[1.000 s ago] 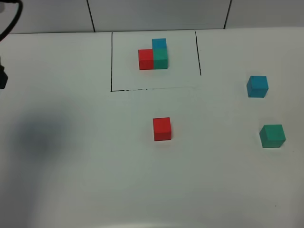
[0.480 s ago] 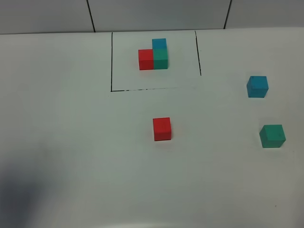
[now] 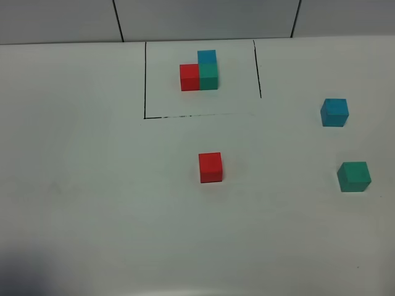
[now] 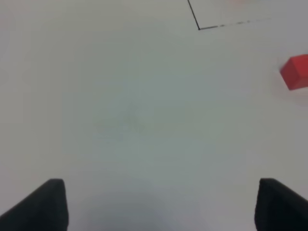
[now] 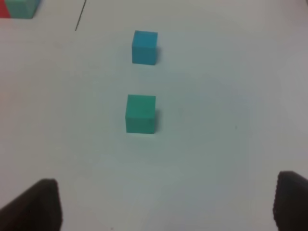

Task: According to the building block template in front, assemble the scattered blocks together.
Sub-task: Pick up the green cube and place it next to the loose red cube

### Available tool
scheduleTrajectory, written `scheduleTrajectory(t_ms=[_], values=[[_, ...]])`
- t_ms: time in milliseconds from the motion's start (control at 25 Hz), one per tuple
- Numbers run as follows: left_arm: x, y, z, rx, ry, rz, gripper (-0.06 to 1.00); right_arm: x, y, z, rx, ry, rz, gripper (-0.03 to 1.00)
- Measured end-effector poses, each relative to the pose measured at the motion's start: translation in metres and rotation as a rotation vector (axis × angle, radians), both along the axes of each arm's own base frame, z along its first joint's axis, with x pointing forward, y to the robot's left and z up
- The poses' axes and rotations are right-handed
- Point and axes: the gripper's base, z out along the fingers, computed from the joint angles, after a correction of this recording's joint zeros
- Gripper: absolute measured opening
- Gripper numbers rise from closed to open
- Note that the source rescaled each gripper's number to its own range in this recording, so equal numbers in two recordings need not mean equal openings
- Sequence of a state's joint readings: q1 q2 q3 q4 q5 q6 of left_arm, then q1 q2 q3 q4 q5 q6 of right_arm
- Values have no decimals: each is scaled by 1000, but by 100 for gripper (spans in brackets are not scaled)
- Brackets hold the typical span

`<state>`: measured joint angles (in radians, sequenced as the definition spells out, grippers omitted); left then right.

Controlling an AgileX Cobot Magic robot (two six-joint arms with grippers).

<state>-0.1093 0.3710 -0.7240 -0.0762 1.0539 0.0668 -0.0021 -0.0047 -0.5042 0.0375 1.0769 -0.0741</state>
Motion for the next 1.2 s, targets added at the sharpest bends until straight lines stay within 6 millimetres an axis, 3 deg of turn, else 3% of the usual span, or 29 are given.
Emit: scheduleTrajectory(t_ms=[480,1200], values=[[-28,-6,-47,-48,-36,-98,90,0,0,0,3,0,-2,77],[-45,-5,-57,-54,-97,-104,90,0,0,0,6,0,-3,77]])
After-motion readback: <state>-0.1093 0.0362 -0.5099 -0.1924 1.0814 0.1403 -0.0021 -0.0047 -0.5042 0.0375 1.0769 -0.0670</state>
